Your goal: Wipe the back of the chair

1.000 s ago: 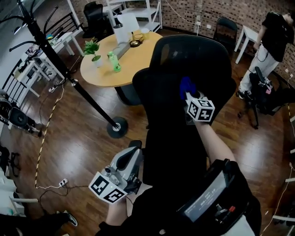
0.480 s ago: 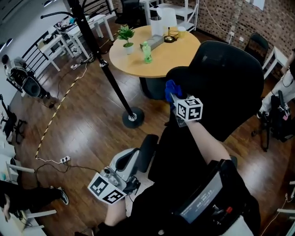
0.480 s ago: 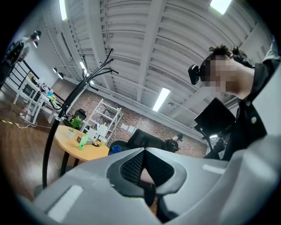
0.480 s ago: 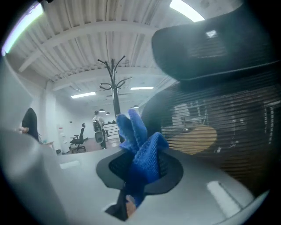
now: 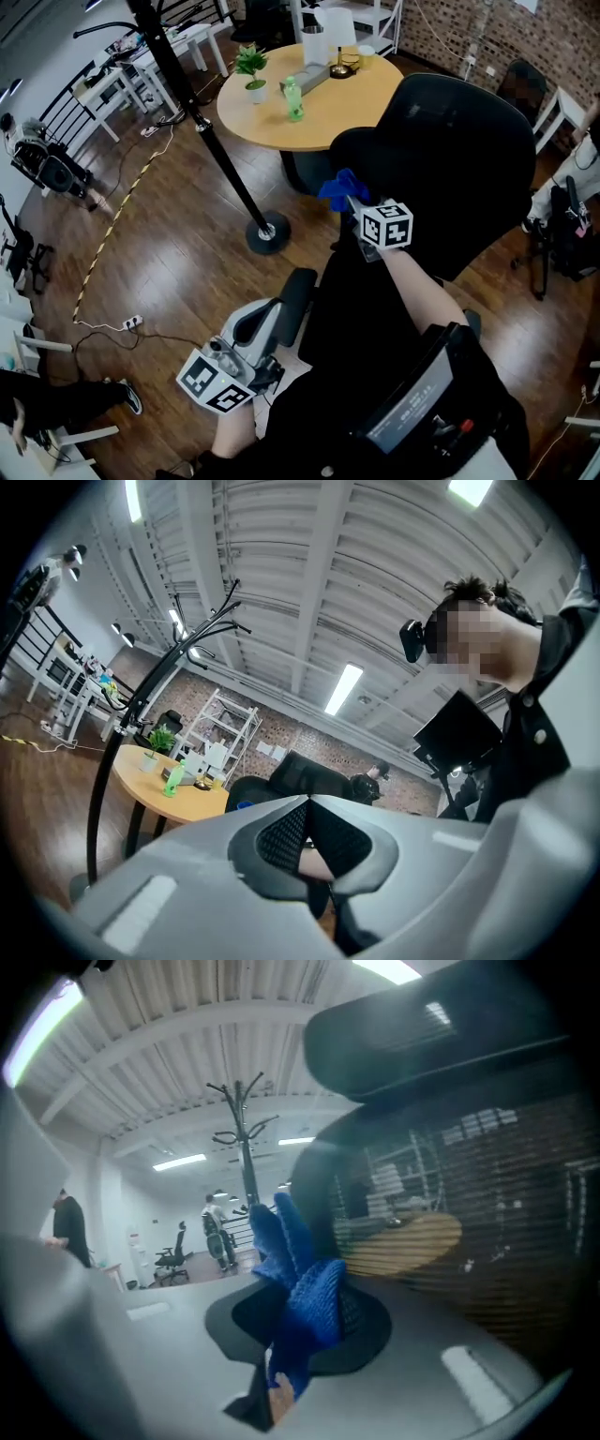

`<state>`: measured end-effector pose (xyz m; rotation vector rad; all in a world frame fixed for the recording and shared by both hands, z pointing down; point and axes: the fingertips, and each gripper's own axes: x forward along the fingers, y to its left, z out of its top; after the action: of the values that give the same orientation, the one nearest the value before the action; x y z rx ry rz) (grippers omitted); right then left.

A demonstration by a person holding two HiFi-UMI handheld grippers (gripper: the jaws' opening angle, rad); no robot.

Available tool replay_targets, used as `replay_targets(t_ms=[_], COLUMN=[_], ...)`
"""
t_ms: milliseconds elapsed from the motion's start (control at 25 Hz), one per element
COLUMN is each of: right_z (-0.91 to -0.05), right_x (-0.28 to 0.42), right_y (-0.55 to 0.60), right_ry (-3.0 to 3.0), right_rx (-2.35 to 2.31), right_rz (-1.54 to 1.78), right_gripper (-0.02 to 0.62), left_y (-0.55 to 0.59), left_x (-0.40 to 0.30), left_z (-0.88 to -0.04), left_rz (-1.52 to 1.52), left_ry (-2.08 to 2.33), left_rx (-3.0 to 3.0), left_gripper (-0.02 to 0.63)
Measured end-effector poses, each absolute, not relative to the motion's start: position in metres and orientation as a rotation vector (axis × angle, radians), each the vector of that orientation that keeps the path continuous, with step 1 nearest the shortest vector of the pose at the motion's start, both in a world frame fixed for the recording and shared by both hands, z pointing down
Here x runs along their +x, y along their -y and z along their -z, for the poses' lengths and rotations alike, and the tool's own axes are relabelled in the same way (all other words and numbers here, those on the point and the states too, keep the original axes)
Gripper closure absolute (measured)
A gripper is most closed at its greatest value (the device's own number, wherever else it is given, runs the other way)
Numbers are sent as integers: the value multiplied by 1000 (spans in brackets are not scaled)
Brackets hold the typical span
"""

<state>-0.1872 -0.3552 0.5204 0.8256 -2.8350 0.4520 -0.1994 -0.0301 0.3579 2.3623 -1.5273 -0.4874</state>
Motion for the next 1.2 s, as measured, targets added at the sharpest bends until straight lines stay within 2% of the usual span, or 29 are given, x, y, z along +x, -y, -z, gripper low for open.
replay_targets(t_ms=[520,1000,1200], right_z=[-540,-541,-543], right_x=[29,227,287], right_y=[380,375,351], right_ry=[2736,2411,2310], right_rx=[1325,1827,1966], right_rz=[-521,-533,-526], right_gripper=[543,542,541], left_y=[82,107,110], left_x=[-118,-32,-11], left_z=[-352,-351,-352], left_rz=[422,412,403], left_ry=[1178,860,785], left_rx=[2540,2656,2665], left_gripper=[603,603,603])
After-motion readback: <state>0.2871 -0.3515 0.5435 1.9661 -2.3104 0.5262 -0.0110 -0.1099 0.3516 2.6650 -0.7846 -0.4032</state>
